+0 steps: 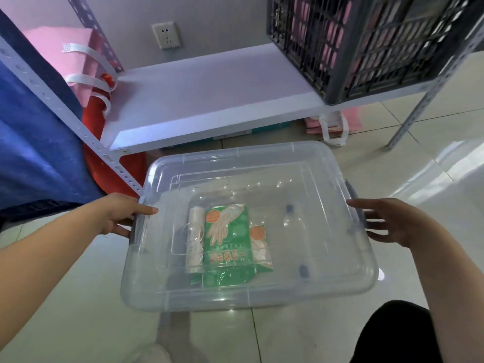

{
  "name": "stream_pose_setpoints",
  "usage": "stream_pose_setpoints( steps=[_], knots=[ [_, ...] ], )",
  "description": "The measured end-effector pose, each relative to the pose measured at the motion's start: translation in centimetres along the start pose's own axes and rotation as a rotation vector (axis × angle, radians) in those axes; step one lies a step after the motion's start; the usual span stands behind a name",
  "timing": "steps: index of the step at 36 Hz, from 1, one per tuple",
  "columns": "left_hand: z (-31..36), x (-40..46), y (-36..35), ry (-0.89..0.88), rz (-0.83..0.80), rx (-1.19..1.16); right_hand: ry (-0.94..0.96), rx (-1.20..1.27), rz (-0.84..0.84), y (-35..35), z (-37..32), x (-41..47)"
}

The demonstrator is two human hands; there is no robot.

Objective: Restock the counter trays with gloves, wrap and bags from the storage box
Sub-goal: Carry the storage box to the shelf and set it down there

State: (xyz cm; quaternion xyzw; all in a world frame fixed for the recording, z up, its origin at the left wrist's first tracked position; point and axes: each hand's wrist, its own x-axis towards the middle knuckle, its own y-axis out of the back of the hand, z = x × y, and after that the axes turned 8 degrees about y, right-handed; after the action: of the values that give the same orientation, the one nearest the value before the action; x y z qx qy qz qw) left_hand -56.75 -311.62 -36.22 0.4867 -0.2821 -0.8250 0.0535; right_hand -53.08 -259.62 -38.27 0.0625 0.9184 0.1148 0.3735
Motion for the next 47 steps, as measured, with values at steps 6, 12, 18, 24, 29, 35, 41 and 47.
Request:
stream_pose_setpoints(
  steps=[6, 12, 18, 24, 29, 35, 41, 47],
  knots=[
    [0.0, -0.4, -0.3, -0.015, 0.016, -0.004, 0.127, -0.054, 0.076, -2.4, 0.1, -0.8],
    [0.0, -0.7, -0.7, -0.023, 0.019, 0.001, 0.257, -0.127, 0.266, -3.6, 0.5, -0.1],
    [-0.5, -0.8, -0.7, -0.022, -0.004, -0.016, 0.287, -0.131, 0.278, -3.2, 0.5, 0.0],
    [-1.0, -1.4, -0.9, 0.031, -0.038, -0.033, 0.118, 0.023, 0.153, -2.9, 1.0, -1.1],
    [-1.4, -3.1, 0.0, 0.099, -0.084, -0.026, 0.146, 0.142, 0.178, -3.3, 0.0, -2.2],
    [-0.6, -7.1, 4.5, 0.046, -0.089, -0.118, 0.358, 0.242, -0.05, -0.6, -4.6, -6.1],
    [0.4, -13.1, 9.3, -0.183, -0.105, -0.267, 0.601, 0.398, -0.233, 1.4, -11.4, -10.7],
    [2.7, -17.4, 12.4, -0.504, -0.094, -0.647, 0.776, 0.53, -0.313, 1.7, -17.2, -12.7]
  ],
)
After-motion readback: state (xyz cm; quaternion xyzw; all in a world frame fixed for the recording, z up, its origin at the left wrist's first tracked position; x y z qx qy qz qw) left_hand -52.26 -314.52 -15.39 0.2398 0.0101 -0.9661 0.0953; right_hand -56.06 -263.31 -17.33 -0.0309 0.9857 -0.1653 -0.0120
